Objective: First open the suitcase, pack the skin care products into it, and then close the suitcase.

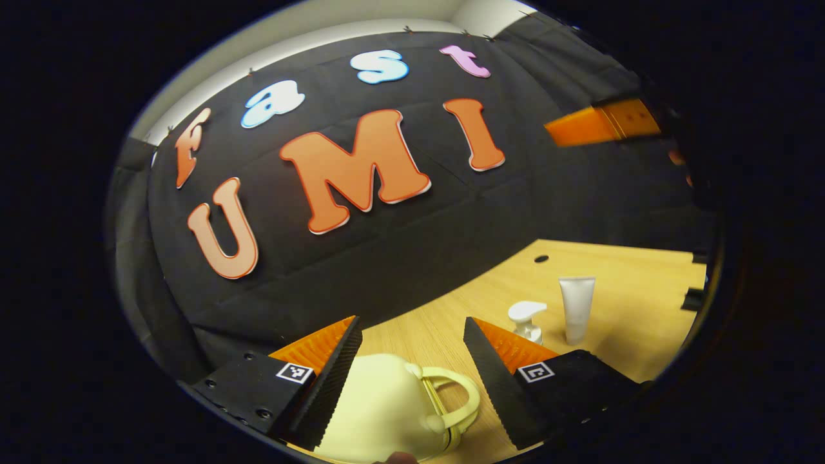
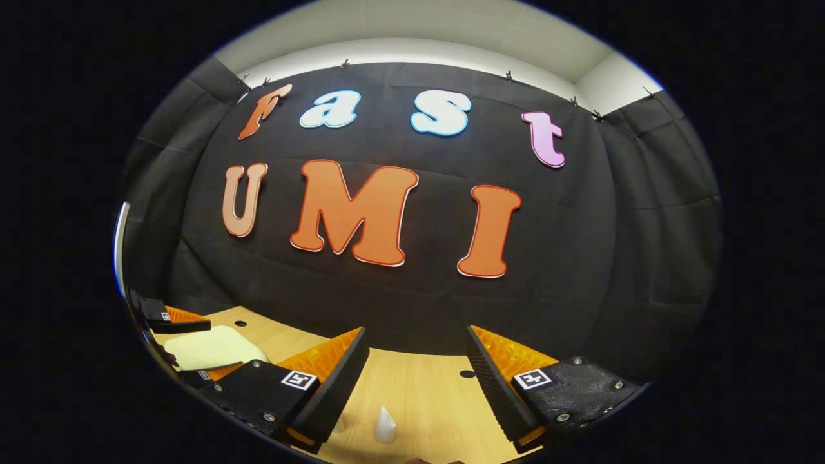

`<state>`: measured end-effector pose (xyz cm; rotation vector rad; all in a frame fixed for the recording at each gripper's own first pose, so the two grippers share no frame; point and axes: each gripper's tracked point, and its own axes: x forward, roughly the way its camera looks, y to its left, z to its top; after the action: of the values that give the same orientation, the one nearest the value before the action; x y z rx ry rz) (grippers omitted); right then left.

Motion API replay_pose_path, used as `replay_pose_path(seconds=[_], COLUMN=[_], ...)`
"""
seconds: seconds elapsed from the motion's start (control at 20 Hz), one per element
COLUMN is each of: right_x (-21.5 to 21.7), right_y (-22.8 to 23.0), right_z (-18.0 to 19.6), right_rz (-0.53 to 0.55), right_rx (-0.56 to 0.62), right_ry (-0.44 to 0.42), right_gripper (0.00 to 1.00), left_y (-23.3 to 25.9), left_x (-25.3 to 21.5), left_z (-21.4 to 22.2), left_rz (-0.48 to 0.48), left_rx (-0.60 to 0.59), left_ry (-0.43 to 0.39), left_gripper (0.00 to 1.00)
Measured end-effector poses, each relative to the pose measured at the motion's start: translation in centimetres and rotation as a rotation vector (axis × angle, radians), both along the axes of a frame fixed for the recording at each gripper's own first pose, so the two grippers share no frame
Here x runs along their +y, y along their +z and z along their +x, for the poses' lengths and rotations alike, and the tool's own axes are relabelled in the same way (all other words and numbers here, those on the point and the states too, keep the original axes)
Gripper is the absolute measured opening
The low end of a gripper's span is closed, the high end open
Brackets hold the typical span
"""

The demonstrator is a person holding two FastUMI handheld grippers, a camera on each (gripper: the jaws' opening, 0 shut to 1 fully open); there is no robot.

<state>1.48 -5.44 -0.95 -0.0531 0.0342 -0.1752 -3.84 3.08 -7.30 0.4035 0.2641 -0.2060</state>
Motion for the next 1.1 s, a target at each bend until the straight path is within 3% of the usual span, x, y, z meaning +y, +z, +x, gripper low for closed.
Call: replay_pose_path(seconds=[0.3, 0.7, 1.0, 1.1], right_x=[-2.3, -2.9, -2.9, -2.7], right_y=[-1.1, -1.5, -1.7, -1.7], right_z=[-0.9, -1.6, -2.0, -2.0], right_rz=[-0.001, -0.002, 0.006, 0.001], right_rx=[0.038, 0.057, 0.060, 0.063], right_ry=[-0.065, -0.098, -0.104, -0.102], right_gripper=[0.95, 0.95, 0.96, 0.95], left_y=[-4.1, -9.1, -10.4, -10.4], left_x=[1.3, 2.7, 3.1, 3.4], left_z=[-1.5, -2.5, -2.4, -2.1], left_rz=[0.204, 0.398, 0.518, 0.537], left_rx=[0.133, 0.282, 0.264, 0.259], left_ry=[-0.085, -0.161, -0.166, -0.152], left_gripper=[0.98, 0.94, 0.94, 0.88])
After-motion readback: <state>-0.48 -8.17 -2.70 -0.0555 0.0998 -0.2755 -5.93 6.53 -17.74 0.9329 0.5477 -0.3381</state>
